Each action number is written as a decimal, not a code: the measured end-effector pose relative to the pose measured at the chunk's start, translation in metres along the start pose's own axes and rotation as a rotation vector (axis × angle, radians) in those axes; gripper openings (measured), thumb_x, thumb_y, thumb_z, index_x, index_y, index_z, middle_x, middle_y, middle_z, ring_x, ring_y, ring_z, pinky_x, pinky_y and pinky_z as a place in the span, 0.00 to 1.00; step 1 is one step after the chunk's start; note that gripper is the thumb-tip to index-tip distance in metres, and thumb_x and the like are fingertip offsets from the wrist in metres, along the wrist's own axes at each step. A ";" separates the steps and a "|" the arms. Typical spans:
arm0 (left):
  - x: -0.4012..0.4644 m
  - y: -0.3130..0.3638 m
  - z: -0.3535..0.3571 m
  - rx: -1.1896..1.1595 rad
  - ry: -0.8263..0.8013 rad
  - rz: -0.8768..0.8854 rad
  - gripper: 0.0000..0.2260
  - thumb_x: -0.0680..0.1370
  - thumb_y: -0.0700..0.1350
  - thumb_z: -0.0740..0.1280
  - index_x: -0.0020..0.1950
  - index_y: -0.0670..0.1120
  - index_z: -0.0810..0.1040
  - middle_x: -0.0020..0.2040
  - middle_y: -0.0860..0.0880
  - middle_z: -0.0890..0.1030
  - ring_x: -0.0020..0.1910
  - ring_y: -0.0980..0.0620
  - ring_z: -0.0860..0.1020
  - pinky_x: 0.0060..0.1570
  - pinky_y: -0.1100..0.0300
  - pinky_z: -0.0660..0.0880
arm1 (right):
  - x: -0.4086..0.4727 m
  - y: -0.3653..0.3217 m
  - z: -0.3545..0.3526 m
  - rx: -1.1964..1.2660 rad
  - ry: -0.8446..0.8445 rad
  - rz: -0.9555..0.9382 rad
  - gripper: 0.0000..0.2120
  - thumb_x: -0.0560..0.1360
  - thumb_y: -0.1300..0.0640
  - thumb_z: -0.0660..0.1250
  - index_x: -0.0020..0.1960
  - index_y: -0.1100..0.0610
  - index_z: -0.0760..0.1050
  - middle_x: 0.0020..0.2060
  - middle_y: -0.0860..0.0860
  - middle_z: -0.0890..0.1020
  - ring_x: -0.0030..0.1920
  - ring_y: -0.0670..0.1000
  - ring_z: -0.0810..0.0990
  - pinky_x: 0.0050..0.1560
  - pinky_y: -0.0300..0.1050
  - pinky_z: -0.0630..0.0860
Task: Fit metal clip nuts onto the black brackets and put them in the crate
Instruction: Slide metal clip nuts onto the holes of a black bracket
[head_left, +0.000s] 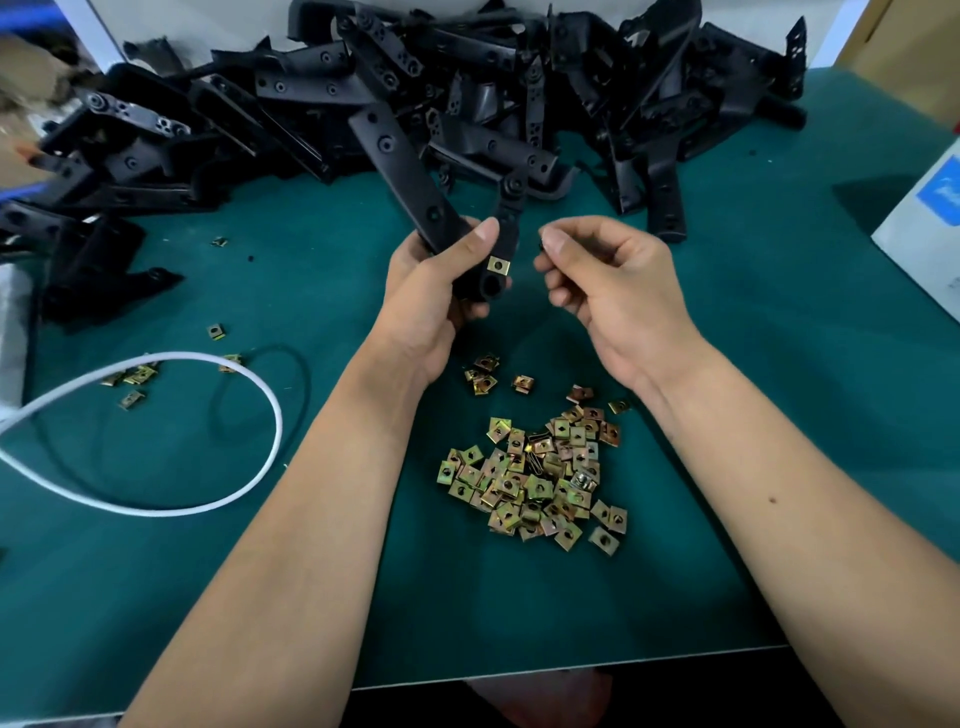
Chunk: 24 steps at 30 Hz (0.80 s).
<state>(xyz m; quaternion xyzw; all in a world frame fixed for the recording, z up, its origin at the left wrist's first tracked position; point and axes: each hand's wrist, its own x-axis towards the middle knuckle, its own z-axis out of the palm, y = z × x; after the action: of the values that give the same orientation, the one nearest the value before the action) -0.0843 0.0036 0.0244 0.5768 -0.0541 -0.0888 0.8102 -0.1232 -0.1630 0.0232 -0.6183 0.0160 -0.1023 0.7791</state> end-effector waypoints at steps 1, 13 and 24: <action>0.000 0.000 0.001 -0.002 -0.006 -0.010 0.14 0.74 0.50 0.75 0.54 0.47 0.76 0.43 0.51 0.84 0.36 0.51 0.82 0.28 0.62 0.70 | 0.000 -0.001 0.000 0.054 -0.009 0.016 0.03 0.79 0.65 0.71 0.52 0.60 0.83 0.38 0.54 0.85 0.36 0.47 0.81 0.39 0.38 0.78; -0.001 -0.002 0.002 0.064 -0.054 -0.045 0.11 0.75 0.48 0.74 0.52 0.47 0.76 0.44 0.50 0.84 0.36 0.51 0.81 0.29 0.62 0.69 | -0.001 -0.004 0.002 0.154 0.086 0.177 0.06 0.80 0.60 0.71 0.45 0.61 0.83 0.34 0.52 0.82 0.34 0.46 0.78 0.34 0.37 0.78; -0.004 0.000 0.002 0.119 -0.077 -0.056 0.10 0.77 0.47 0.74 0.53 0.46 0.77 0.44 0.49 0.82 0.36 0.51 0.81 0.28 0.62 0.70 | 0.000 -0.002 0.003 0.130 0.030 0.171 0.09 0.79 0.61 0.71 0.41 0.60 0.82 0.32 0.52 0.81 0.32 0.46 0.78 0.34 0.38 0.79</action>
<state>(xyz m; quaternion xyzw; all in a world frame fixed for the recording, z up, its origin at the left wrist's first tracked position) -0.0888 0.0027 0.0250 0.6216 -0.0741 -0.1303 0.7689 -0.1230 -0.1605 0.0256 -0.5615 0.0736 -0.0453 0.8230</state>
